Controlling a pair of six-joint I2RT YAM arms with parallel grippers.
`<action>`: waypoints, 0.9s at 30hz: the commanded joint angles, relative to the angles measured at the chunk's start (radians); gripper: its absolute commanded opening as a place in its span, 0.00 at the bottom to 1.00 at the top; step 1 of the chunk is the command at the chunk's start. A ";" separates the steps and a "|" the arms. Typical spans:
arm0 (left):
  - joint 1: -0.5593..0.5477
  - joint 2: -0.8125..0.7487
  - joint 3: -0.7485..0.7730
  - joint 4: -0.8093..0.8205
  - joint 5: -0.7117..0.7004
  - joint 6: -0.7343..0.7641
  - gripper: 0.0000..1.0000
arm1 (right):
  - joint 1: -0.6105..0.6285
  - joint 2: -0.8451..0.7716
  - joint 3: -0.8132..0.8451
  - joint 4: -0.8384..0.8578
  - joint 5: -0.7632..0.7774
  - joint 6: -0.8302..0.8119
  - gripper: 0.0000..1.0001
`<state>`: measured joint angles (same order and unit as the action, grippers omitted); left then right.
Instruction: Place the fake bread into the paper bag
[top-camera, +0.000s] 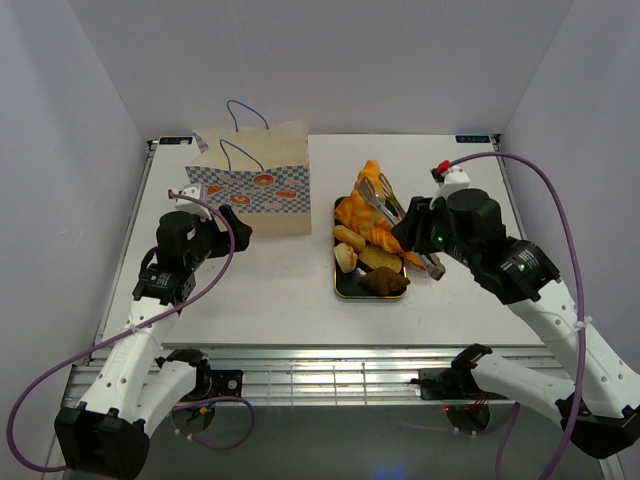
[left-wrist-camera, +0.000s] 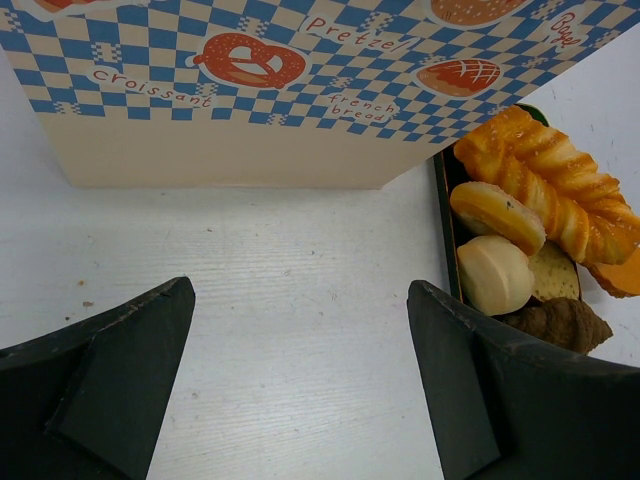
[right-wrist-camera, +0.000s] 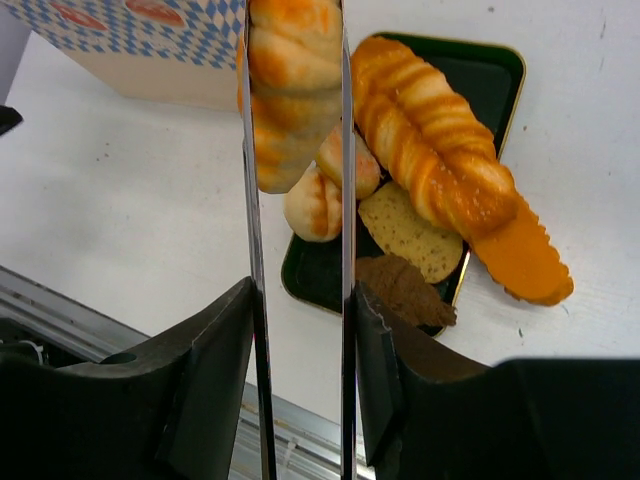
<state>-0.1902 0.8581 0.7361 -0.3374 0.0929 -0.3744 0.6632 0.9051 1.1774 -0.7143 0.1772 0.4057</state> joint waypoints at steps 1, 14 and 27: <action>-0.002 -0.019 0.037 -0.003 -0.004 0.005 0.98 | 0.003 0.066 0.138 0.139 -0.016 -0.060 0.47; -0.002 -0.014 0.037 0.001 0.019 0.000 0.98 | 0.003 0.339 0.353 0.368 -0.166 -0.093 0.48; -0.002 -0.007 0.036 0.005 0.030 -0.001 0.98 | 0.006 0.549 0.481 0.593 -0.321 -0.113 0.49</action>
<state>-0.1902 0.8581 0.7361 -0.3370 0.1055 -0.3752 0.6632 1.4448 1.5936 -0.2863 -0.1059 0.3206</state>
